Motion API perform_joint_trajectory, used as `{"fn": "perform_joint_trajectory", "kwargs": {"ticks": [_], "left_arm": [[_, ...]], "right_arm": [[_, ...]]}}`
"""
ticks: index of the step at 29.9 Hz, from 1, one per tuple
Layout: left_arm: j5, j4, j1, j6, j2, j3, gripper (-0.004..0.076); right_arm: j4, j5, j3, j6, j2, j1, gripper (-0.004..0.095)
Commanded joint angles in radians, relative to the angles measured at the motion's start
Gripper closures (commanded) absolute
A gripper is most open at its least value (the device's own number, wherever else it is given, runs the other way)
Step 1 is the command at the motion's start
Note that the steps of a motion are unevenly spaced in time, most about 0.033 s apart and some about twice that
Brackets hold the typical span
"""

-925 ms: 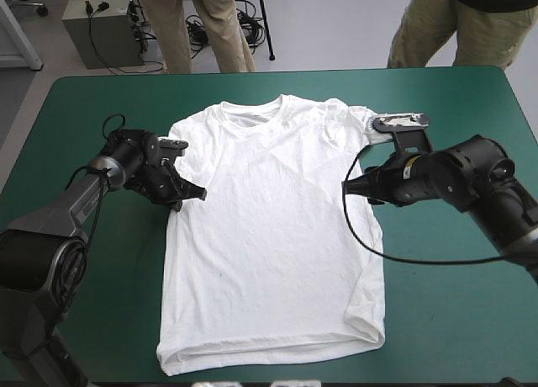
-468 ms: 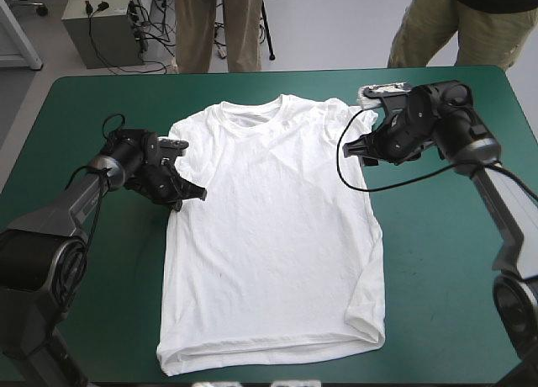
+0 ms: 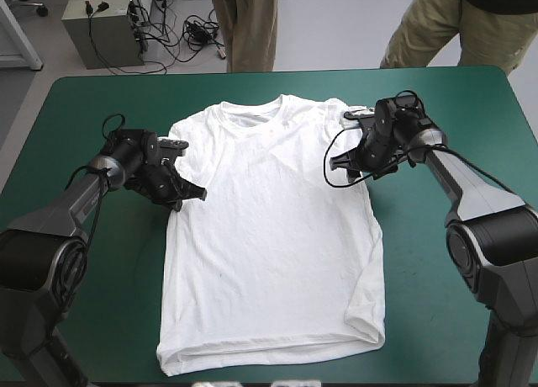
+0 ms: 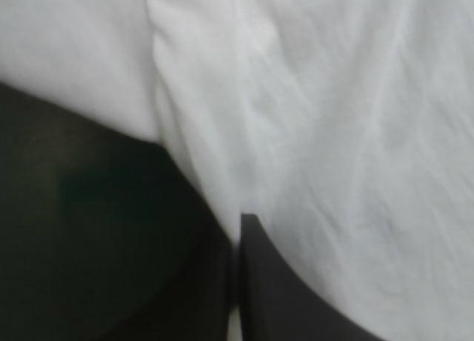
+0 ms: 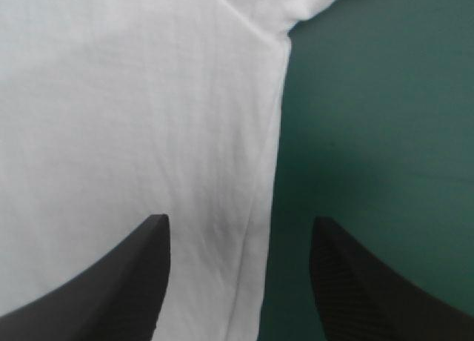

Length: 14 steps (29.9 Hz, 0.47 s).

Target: Fold the cloth

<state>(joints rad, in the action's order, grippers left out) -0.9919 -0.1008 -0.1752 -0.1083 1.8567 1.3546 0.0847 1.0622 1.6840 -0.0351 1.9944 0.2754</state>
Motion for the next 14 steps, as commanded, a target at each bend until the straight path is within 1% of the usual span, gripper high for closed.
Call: {"fn": "perform_joint_trajectory", "kwargs": {"ticks": [1, 7, 9, 12, 14], "left_arm": [[-0.014, -0.041, -0.001, 0.002, -0.021, 0.010, 0.0733], [-0.014, -0.041, -0.001, 0.000, -0.021, 0.010, 0.0733], [-0.014, -0.041, -0.001, 0.000, -0.021, 0.010, 0.0733], [-0.014, -0.041, -0.001, 0.000, -0.021, 0.010, 0.0733], [-0.014, -0.041, -0.001, 0.000, -0.021, 0.010, 0.0733]], "right_arm": [[0.000, -0.060, 0.035, 0.000, -0.029, -0.004, 0.0391], [0.016, -0.066, 0.035, -0.002, 0.014, -0.004, 0.0483], [0.040, -0.062, 0.035, -0.002, 0.028, -0.004, 0.0540], [0.090, -0.062, 0.035, 0.012, 0.041, -0.004, 0.0684], [0.112, -0.059, 0.035, 0.035, 0.046, -0.004, 0.0838]]}}
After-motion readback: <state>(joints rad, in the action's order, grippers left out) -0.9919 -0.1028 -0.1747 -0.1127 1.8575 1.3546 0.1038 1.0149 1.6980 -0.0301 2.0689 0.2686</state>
